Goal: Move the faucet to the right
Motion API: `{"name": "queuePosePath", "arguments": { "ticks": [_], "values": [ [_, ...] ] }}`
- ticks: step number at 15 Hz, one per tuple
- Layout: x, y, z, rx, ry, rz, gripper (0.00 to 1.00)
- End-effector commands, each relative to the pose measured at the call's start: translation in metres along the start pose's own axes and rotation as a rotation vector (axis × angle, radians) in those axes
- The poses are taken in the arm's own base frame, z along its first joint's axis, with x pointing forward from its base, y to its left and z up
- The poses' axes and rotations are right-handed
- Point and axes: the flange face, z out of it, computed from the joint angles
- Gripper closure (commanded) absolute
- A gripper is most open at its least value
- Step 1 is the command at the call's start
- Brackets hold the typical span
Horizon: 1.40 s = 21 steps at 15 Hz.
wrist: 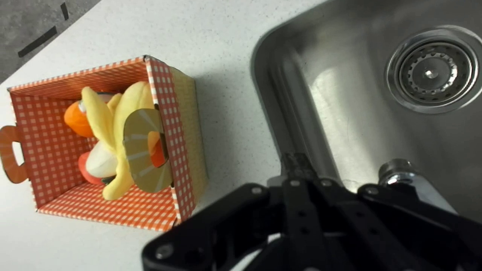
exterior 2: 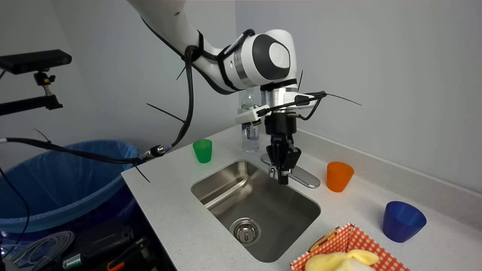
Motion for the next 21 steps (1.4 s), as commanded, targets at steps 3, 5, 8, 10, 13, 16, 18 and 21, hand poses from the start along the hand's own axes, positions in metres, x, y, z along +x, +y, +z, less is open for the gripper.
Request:
{"name": "queuePosePath", "arguments": {
  "ticks": [3, 5, 8, 10, 13, 16, 18, 21],
  "values": [
    [0.005, -0.003, -0.045, 0.082, 0.071, 0.021, 1.0],
    [0.005, -0.01, -0.065, 0.16, 0.086, 0.023, 1.0],
    [0.002, -0.025, -0.08, 0.303, 0.048, 0.028, 1.0],
    [-0.001, -0.033, -0.075, 0.385, -0.005, 0.022, 1.0],
    [-0.003, -0.037, -0.062, 0.434, -0.046, -0.044, 1.0],
    [-0.005, -0.035, -0.045, 0.437, -0.075, -0.157, 1.0],
    [-0.005, -0.033, -0.033, 0.418, -0.087, -0.246, 1.0],
    [-0.007, -0.029, -0.017, 0.401, -0.109, -0.369, 1.0]
  ]
}}
